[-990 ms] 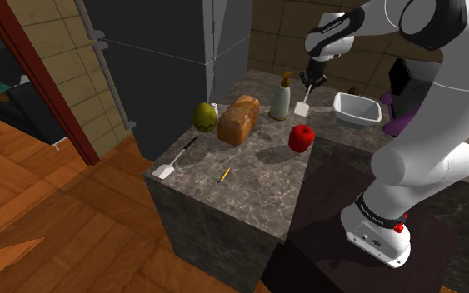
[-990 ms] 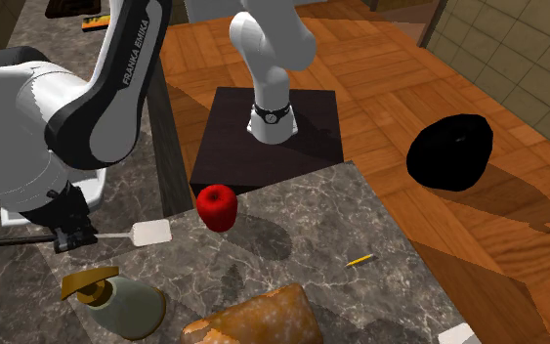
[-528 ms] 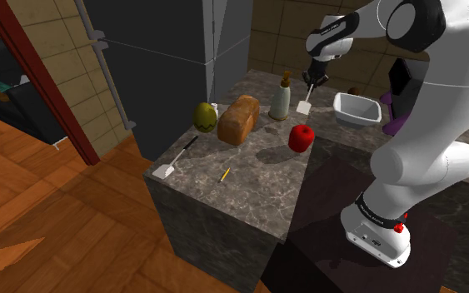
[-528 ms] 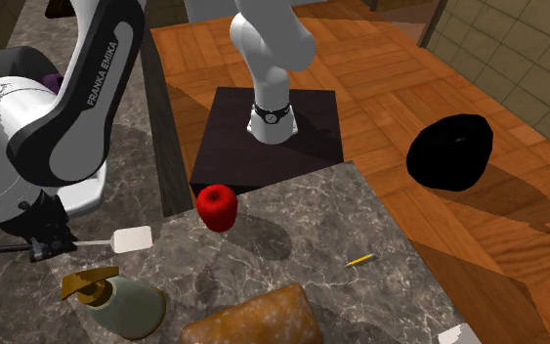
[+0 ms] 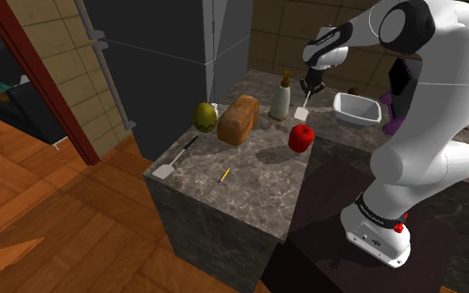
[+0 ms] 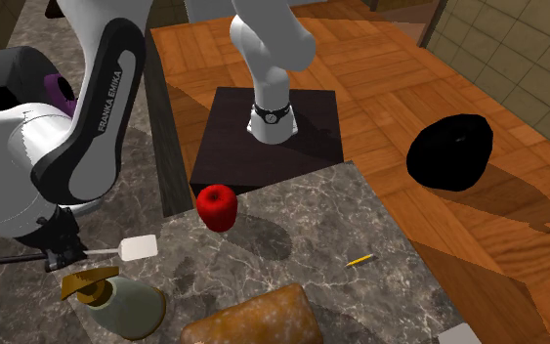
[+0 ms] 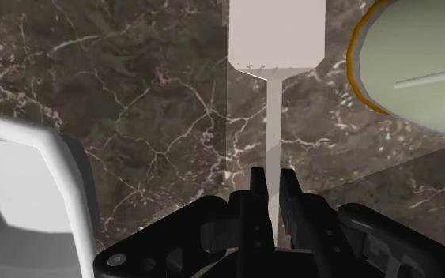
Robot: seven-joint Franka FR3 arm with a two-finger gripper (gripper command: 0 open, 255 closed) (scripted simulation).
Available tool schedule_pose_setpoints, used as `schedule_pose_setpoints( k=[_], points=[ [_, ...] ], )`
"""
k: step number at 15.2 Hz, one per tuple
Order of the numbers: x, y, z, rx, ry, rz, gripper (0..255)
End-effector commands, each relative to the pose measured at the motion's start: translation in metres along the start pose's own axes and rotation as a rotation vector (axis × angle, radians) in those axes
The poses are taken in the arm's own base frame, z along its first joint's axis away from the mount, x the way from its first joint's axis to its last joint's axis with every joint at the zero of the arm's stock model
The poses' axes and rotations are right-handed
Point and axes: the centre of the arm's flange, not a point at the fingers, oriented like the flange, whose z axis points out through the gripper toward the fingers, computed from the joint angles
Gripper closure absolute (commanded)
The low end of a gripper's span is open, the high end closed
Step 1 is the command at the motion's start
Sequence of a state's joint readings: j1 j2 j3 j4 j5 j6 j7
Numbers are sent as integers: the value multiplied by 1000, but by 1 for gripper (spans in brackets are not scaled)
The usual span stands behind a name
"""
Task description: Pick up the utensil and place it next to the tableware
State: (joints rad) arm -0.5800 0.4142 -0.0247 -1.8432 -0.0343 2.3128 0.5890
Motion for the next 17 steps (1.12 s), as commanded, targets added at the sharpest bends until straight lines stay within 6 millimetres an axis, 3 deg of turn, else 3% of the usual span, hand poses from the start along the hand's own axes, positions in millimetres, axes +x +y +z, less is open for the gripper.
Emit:
schedule_pose_setpoints(
  k=[1, 17],
  points=[
    [-2, 2, 10, 0, 0, 0, 255],
    [-7, 2, 95, 0, 0, 0, 255]
  ],
)
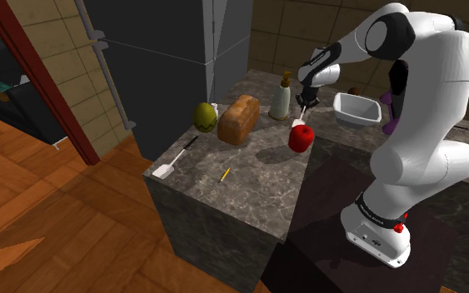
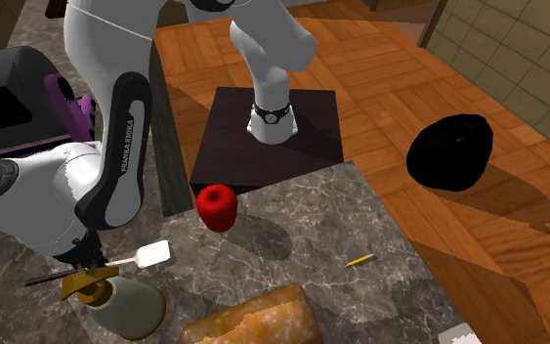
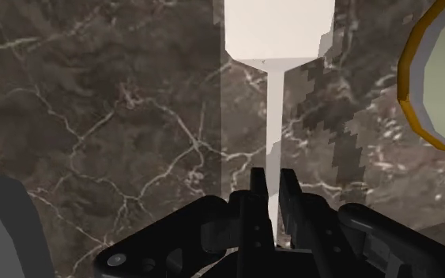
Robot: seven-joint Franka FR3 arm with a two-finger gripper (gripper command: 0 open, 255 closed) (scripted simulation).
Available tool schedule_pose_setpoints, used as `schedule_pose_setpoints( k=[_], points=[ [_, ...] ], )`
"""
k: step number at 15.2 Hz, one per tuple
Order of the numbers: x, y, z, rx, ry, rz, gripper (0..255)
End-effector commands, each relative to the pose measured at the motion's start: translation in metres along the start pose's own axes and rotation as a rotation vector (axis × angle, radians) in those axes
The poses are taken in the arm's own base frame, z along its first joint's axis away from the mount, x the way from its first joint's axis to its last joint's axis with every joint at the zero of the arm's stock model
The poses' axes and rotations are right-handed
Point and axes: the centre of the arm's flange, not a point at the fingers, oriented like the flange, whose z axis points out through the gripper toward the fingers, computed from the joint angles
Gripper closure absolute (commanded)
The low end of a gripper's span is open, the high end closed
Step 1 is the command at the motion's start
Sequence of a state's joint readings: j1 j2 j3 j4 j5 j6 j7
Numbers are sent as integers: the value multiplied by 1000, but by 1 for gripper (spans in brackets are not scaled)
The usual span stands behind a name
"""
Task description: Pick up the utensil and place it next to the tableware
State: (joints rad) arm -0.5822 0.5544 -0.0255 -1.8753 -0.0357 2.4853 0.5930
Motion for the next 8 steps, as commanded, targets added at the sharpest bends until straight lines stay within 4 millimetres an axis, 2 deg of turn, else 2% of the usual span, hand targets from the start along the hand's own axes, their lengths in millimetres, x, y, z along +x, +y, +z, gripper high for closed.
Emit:
schedule_pose_setpoints(
  k=[1, 8],
  points=[
    [-1, -1, 12, 0, 0, 0, 255],
    [-1, -1, 16, 0, 0, 0, 255]
  ],
)
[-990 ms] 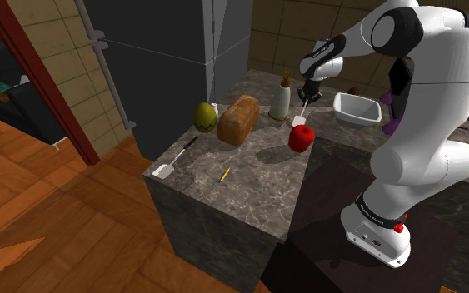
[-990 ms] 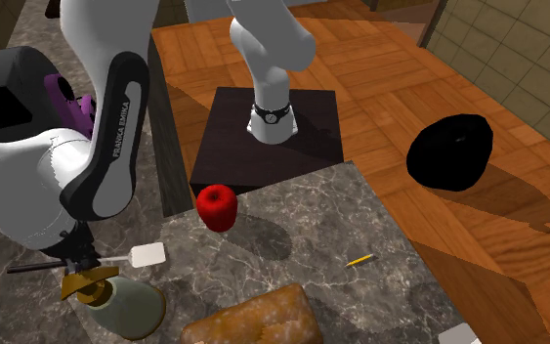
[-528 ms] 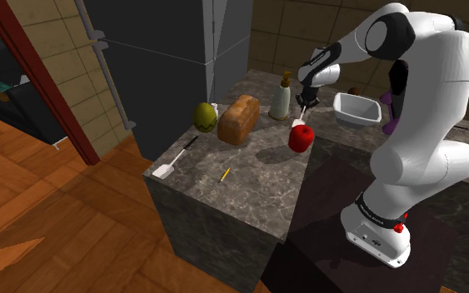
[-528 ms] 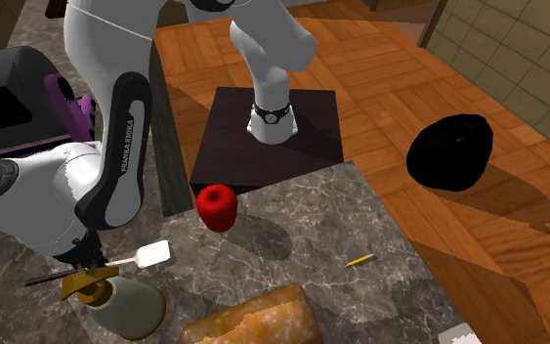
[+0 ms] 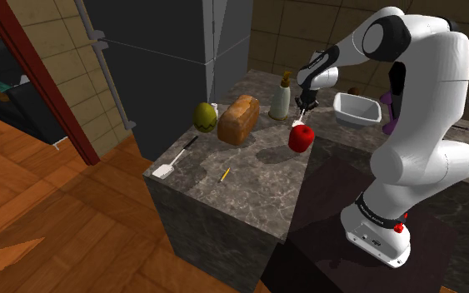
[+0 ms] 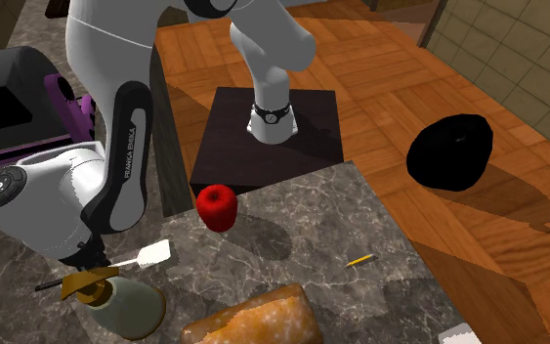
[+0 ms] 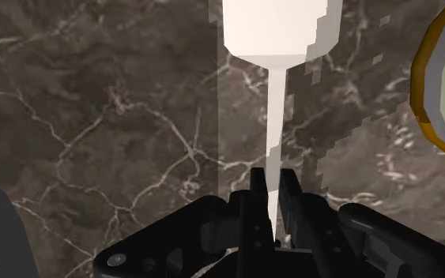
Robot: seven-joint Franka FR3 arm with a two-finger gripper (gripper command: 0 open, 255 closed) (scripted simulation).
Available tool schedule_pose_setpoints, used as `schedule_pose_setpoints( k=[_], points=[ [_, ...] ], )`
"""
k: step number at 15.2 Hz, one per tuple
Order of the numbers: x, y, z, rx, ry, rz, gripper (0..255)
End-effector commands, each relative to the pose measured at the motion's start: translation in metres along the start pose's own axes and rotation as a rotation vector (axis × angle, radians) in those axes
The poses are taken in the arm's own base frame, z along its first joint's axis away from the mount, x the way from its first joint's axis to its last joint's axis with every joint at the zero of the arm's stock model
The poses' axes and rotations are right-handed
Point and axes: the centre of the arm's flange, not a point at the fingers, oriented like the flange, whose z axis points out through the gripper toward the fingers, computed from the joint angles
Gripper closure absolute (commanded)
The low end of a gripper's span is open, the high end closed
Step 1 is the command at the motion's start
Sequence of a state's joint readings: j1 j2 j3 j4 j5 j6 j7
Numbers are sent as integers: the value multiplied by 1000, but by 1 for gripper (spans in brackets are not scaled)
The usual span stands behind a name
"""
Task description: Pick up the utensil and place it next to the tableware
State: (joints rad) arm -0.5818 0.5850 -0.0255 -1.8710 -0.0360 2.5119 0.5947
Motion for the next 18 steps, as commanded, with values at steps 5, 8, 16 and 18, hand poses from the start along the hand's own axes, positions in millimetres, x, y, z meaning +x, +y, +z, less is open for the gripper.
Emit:
schedule_pose_setpoints(
  k=[5, 8, 16, 18],
  points=[
    [0, 0, 0, 0, 0, 0, 0],
    [0, 0, -13, 0, 0, 0, 0],
    [0, 0, -50, 0, 0, 0, 0],
    [0, 0, -50, 0, 0, 0, 0]
  ],
)
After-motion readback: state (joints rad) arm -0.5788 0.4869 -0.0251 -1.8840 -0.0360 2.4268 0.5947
